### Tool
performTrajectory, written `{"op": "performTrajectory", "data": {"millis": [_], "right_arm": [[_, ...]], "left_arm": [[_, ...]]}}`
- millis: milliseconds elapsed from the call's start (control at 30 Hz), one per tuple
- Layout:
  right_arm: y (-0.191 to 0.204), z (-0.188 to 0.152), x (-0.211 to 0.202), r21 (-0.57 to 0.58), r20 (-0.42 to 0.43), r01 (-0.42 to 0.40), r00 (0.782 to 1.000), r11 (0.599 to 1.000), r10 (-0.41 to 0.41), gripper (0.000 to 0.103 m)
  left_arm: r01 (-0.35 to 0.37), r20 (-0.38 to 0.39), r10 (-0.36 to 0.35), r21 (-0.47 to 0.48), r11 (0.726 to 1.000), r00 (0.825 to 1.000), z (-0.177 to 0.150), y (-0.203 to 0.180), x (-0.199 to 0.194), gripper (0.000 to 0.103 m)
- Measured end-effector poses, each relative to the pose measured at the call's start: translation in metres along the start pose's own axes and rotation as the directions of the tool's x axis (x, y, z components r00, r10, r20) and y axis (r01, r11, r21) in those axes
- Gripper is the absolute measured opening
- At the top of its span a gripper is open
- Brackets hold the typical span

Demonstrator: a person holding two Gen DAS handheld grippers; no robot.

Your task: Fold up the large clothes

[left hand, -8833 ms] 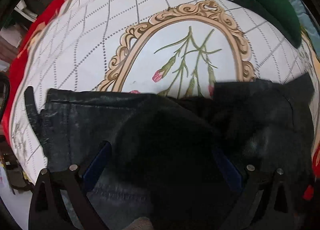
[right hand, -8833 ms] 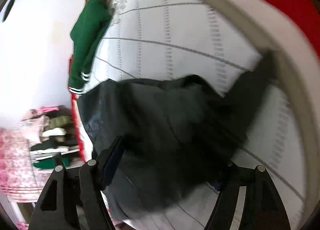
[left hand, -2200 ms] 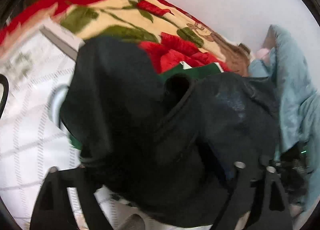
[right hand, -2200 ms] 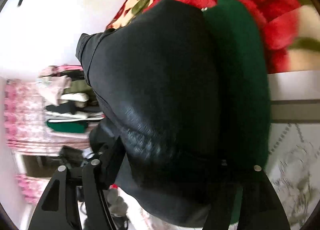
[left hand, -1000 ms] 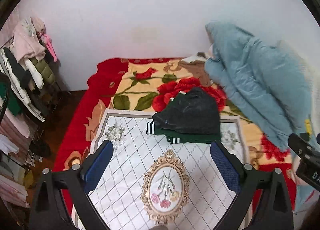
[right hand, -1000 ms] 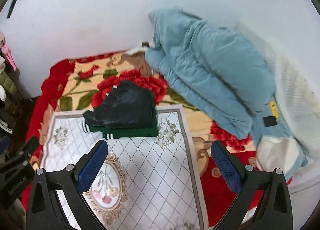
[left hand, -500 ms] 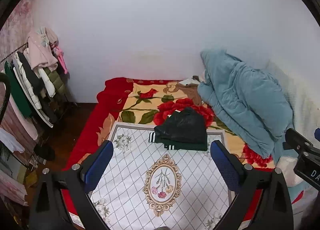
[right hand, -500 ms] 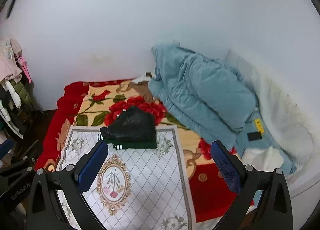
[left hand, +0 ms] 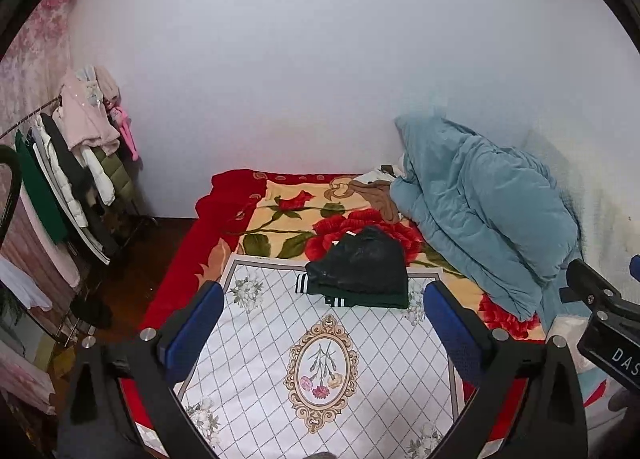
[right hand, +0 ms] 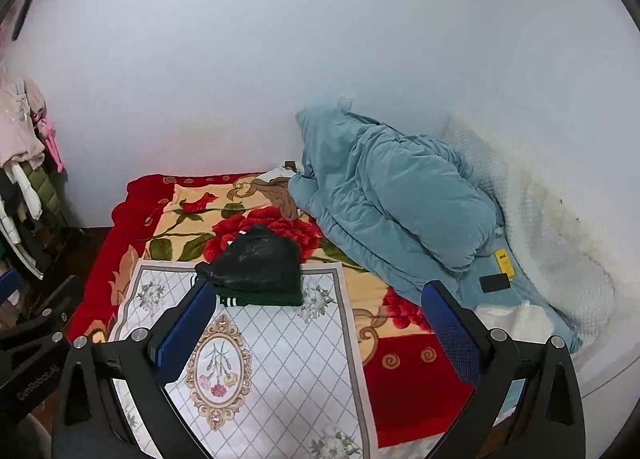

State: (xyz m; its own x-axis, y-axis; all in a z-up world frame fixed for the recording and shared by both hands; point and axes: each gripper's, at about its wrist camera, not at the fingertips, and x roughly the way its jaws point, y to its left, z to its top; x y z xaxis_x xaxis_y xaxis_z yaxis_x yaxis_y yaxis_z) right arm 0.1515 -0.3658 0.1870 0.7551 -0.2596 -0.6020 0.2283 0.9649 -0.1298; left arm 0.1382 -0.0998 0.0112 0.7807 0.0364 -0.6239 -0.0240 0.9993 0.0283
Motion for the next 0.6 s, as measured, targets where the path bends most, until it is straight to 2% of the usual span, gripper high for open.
{"op": "performTrajectory", "data": {"millis": [600], "right_arm": [[-0.0044, 0.0005, -0.0056, -0.014, 0.006, -0.026, 1.0, 1.0, 0.026, 0.103]], "left_arm": [[-0.002, -0.011, 0.002, -0.008, 1.0, 1.0, -0.003, 0.0, -0.0085, 0.102]]}}
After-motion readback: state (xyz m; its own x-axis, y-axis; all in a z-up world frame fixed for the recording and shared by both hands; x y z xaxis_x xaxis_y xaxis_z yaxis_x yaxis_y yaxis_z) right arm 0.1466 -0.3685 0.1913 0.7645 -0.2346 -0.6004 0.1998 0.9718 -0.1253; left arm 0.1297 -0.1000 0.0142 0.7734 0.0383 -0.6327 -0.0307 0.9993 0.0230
